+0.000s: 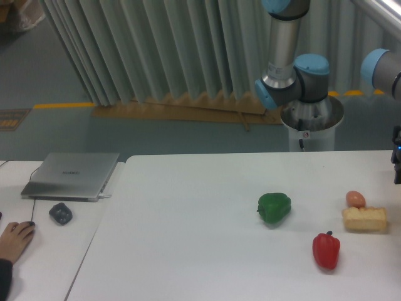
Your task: Place the yellow pepper on the table
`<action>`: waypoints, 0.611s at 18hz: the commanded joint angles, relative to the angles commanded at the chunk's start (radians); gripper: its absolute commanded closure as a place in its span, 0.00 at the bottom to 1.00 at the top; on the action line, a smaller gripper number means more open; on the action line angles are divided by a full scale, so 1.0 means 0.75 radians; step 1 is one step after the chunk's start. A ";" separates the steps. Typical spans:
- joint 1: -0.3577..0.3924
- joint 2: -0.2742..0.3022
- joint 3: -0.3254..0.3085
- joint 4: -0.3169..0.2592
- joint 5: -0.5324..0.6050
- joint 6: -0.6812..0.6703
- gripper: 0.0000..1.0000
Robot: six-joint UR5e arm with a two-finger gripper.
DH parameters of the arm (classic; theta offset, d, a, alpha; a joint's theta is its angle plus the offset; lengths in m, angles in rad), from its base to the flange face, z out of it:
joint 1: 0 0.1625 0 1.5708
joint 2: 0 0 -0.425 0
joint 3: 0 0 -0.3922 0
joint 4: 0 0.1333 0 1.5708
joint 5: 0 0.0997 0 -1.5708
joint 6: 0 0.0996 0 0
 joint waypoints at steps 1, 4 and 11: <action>0.006 -0.004 0.012 -0.004 0.008 0.098 0.00; 0.047 -0.022 0.049 -0.012 0.118 0.535 0.00; 0.082 -0.145 0.198 -0.008 0.272 1.170 0.00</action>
